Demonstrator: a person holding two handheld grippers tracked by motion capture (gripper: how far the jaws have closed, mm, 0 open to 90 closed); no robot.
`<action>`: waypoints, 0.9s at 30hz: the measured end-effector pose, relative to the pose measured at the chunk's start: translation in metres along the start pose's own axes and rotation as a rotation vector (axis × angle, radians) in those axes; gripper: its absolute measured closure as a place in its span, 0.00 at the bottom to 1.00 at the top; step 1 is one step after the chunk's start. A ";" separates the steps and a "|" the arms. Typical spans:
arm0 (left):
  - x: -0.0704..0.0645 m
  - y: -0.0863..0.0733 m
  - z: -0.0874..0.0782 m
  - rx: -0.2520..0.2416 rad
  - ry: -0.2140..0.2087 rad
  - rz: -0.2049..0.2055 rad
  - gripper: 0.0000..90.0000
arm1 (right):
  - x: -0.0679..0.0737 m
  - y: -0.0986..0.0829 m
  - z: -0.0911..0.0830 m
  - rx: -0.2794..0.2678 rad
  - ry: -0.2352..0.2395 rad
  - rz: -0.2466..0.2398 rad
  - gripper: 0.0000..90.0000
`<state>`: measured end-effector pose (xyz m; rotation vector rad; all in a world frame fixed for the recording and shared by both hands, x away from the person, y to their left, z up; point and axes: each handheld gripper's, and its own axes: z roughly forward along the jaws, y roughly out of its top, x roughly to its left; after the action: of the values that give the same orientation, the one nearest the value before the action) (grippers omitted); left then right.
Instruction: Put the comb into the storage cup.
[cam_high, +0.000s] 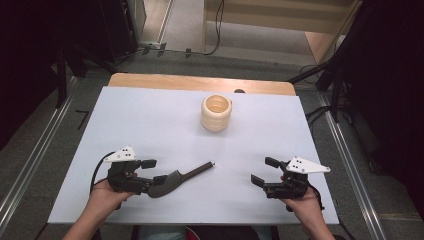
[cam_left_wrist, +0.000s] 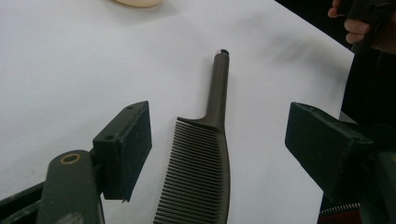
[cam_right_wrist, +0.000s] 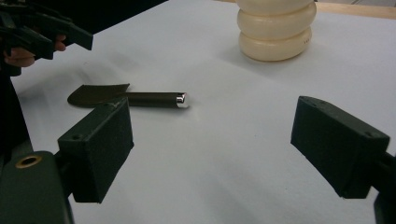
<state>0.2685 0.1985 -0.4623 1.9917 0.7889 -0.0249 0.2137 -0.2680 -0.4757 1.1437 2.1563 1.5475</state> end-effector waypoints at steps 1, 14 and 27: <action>0.000 0.000 0.000 0.000 0.001 0.000 0.26 | 0.000 0.000 0.000 -0.003 0.001 0.000 0.13; 0.001 0.000 -0.001 -0.004 0.005 -0.005 0.26 | -0.002 -0.001 0.002 -0.008 -0.019 -0.003 0.13; 0.000 0.000 -0.001 -0.003 0.010 0.002 0.26 | -0.001 -0.001 0.002 -0.004 -0.017 -0.013 0.13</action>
<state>0.2680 0.1996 -0.4618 1.9913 0.7932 -0.0129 0.2149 -0.2676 -0.4776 1.1359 2.1449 1.5304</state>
